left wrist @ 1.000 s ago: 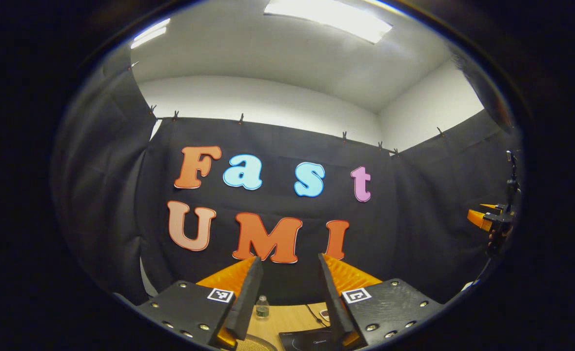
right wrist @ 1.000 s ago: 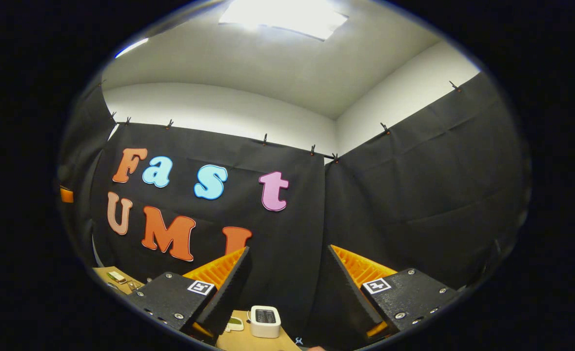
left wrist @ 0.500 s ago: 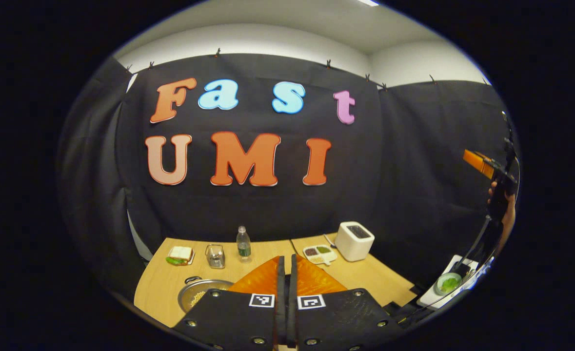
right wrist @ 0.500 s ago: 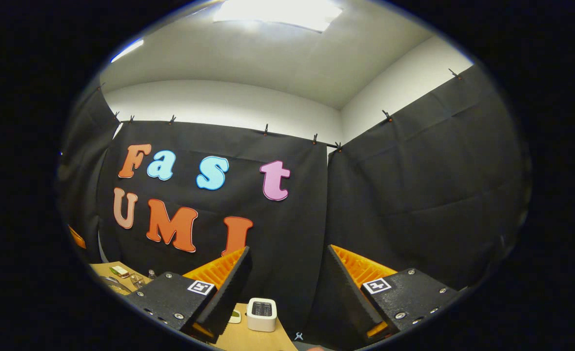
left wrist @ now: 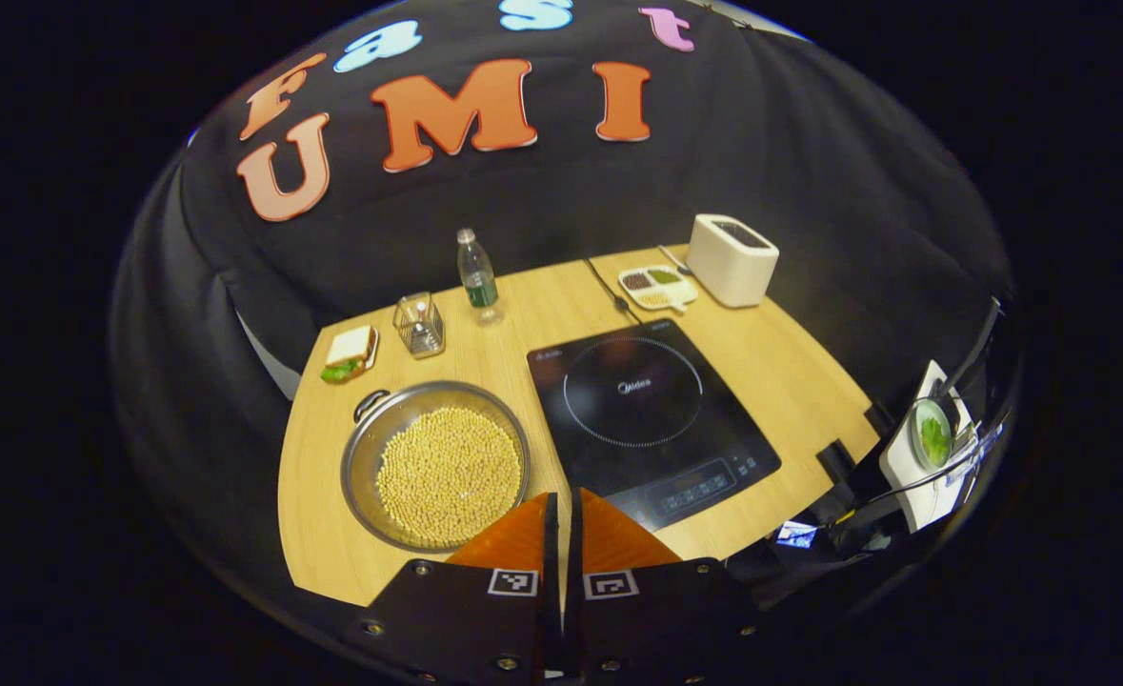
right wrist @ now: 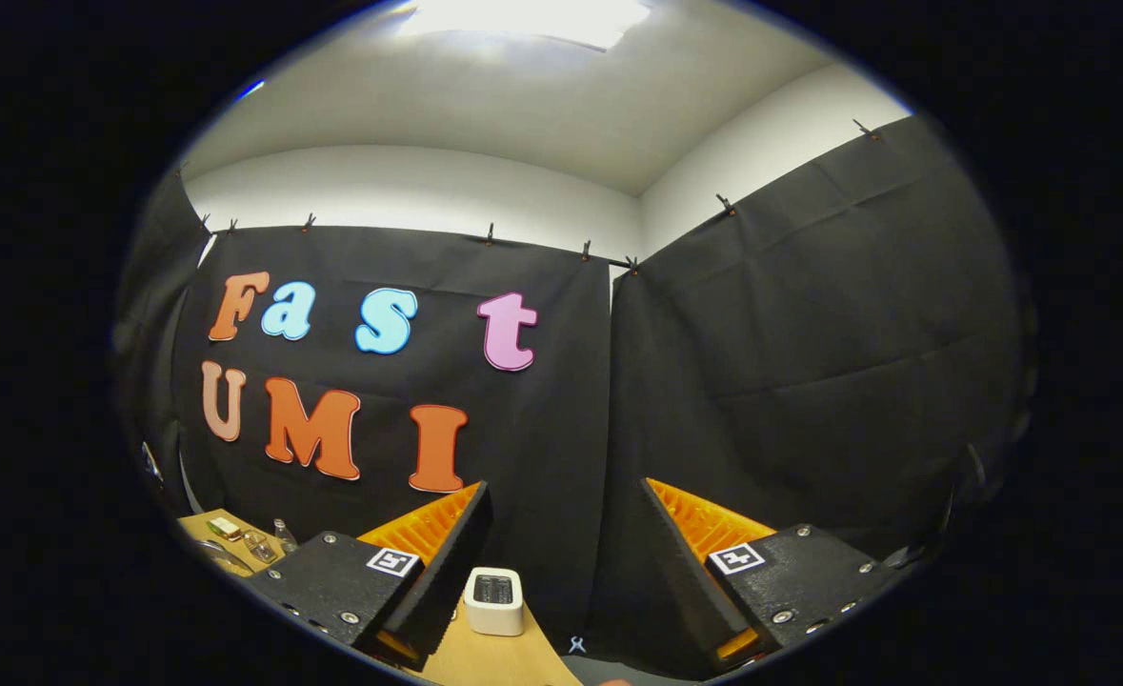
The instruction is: First push the handle of the pot to place it horizontally, then grasp the pot with both hands and set it on the induction cooktop.
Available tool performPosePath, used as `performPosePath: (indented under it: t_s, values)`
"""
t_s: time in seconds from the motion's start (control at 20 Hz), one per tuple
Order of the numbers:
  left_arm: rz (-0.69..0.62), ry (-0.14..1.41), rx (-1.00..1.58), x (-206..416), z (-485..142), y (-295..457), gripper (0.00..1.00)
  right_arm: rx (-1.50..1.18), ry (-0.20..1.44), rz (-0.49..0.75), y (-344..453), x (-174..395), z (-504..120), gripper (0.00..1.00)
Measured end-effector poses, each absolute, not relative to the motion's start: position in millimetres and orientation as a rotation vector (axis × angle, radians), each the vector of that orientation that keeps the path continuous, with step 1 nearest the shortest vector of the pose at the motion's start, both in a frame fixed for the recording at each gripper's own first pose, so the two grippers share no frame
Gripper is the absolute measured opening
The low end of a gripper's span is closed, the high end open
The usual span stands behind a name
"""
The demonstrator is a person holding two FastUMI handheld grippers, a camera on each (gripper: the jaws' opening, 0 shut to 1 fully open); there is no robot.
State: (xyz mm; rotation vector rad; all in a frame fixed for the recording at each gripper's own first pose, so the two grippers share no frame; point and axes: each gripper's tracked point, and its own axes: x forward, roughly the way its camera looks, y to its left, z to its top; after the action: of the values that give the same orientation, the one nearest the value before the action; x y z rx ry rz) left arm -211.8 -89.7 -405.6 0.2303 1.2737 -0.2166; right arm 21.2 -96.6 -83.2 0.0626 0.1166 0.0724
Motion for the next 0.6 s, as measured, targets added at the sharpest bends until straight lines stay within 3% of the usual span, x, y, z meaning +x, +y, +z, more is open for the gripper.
performPosePath:
  t_s: [0.6]
  values:
    - [-0.362, 1.689, 0.330, -288.6, -494.2, 4.6, 0.02, 0.020, 0.194, -0.027, -37.3, 1.3, -90.7, 0.95]
